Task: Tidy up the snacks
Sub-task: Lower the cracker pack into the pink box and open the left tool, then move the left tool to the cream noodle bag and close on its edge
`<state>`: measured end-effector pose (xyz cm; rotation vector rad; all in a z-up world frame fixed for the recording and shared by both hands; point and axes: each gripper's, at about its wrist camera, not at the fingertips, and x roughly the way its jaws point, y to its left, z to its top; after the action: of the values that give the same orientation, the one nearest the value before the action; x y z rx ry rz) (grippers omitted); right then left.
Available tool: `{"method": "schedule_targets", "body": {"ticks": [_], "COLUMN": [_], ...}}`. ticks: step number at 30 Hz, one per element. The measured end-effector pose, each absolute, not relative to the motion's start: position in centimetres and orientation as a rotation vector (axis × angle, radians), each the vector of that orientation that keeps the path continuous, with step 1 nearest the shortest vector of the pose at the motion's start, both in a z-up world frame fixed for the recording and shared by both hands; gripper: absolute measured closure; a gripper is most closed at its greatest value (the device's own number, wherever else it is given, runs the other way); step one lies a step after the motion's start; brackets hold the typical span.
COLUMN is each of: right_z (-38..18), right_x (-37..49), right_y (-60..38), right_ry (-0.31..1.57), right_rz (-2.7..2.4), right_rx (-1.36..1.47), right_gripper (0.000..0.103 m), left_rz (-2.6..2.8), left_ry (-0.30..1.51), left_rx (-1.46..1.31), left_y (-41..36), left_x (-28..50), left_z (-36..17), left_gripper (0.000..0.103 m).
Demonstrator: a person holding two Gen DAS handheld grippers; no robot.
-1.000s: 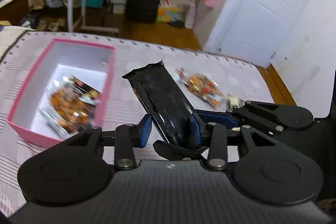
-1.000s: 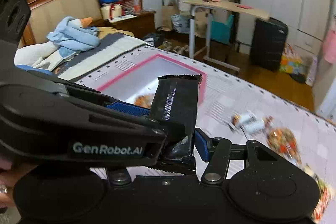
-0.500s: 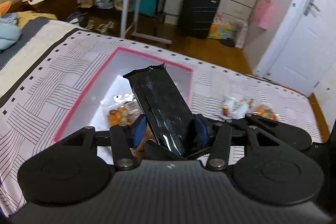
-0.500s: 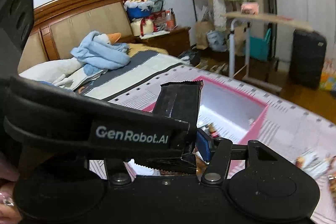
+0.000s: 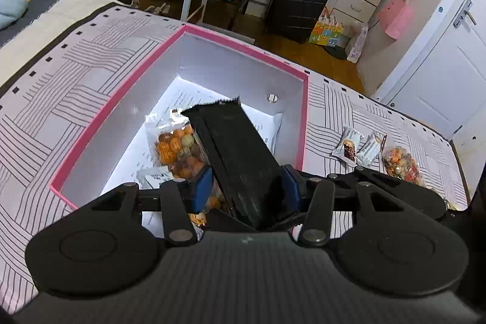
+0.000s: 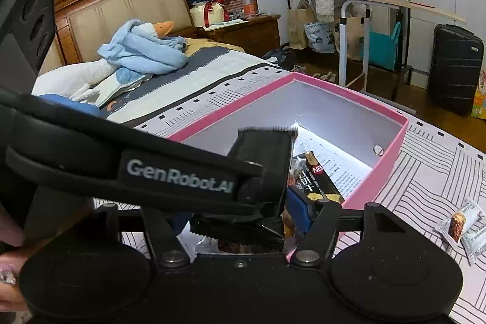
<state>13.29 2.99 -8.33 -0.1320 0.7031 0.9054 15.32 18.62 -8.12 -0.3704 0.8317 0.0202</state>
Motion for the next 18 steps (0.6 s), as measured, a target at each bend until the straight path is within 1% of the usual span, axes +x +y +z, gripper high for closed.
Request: {"method": "schedule_targets", "body": {"ticks": [6, 11, 12, 14, 18], "right_z": [-7.1, -4.4, -3.8, -2.5, -0.7], "right_x": [13.3, 12.2, 11.9, 10.9, 8.5], "right_y": [0.3, -4.0, -5.0, -7.3, -11.4], "right_ry": [0.715, 0.696, 0.683, 0.65, 0.6], "right_rz": [0.86, 0.833, 0.836, 0.829, 0.78], "right_rx": [-0.091, -0.061, -0.055, -0.049, -0.054], "right_gripper": [0.032, 0.032, 0.031, 0.026, 0.025], "left_rz": [0.033, -0.015, -0.025, -0.045, -0.095], "left_ry": [0.818, 0.787, 0.779, 0.757, 0.728], "left_rx": [-0.339, -0.323, -0.31, -0.272, -0.208], "left_y": [18.1, 17.4, 17.0, 16.0, 13.5], "left_x": [14.4, 12.6, 12.3, 11.6, 10.4], "left_z": [-6.5, -4.0, -3.4, -2.1, -0.1], "left_gripper": [0.056, 0.056, 0.056, 0.056, 0.056]}}
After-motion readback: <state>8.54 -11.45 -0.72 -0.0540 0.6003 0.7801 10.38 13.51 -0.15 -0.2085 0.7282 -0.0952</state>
